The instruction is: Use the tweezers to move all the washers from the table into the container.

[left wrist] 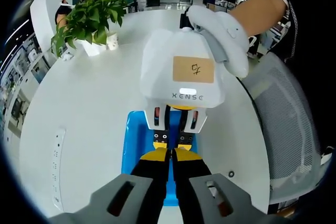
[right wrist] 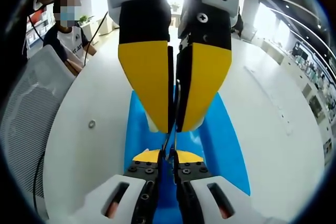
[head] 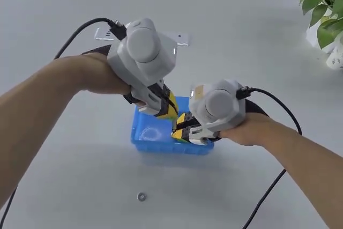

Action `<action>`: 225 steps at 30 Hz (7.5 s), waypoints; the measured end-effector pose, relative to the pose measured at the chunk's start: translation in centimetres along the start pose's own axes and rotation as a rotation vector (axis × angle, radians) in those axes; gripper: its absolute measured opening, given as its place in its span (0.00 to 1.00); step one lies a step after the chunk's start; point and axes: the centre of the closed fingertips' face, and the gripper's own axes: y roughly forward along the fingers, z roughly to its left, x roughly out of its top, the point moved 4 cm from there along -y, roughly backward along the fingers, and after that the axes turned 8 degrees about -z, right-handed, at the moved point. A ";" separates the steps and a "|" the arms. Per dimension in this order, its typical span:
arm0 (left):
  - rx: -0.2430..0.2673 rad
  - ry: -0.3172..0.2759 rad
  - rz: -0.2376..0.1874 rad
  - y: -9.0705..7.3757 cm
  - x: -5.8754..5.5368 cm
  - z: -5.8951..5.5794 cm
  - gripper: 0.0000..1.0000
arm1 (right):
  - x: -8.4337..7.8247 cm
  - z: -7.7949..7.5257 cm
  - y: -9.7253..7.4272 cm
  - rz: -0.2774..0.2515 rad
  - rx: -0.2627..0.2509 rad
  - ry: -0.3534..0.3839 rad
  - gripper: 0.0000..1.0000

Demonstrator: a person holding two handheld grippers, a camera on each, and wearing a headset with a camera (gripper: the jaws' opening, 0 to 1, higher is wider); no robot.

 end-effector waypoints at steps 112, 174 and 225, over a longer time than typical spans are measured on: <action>0.021 -0.018 0.041 -4.9 -1.2 -11.4 0.06 | 4.6 11.2 0.7 -0.115 0.041 -0.021 0.11; -0.024 -0.080 0.076 -3.3 -3.8 -13.1 0.06 | 3.0 13.8 3.4 -0.110 0.110 0.004 0.12; -0.026 -0.085 0.065 -3.2 -3.8 -13.4 0.06 | 2.9 13.9 3.6 -0.091 0.117 0.000 0.09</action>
